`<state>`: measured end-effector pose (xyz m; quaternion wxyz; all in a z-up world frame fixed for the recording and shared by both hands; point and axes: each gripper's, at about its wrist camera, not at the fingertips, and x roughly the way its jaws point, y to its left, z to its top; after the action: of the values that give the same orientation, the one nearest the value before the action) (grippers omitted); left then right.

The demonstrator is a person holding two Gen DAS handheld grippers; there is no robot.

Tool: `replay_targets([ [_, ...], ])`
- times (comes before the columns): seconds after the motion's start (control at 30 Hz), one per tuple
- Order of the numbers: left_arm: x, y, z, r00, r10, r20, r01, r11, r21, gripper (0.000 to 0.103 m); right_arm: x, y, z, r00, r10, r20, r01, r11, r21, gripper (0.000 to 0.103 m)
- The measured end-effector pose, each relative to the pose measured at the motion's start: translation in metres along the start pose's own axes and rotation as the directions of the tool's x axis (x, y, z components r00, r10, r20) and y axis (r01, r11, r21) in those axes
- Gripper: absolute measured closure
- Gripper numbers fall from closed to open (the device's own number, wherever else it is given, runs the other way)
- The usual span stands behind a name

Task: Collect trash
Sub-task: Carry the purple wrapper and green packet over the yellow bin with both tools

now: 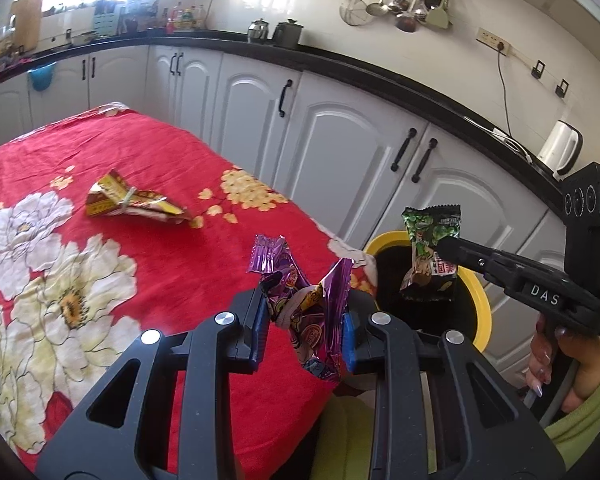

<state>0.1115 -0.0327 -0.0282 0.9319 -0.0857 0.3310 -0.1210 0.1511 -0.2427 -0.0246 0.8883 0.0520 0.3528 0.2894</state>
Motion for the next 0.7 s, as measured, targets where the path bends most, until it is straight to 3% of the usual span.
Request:
replay_targets([
  [0.7,0.033,-0.075,0.022,0.996,-0.094,-0.005,0.094,0.986,0.138,0.081,-0.052,-0.072,-0.007,0.987,-0.134,0.090,0.121,0.983,0.136,0.093],
])
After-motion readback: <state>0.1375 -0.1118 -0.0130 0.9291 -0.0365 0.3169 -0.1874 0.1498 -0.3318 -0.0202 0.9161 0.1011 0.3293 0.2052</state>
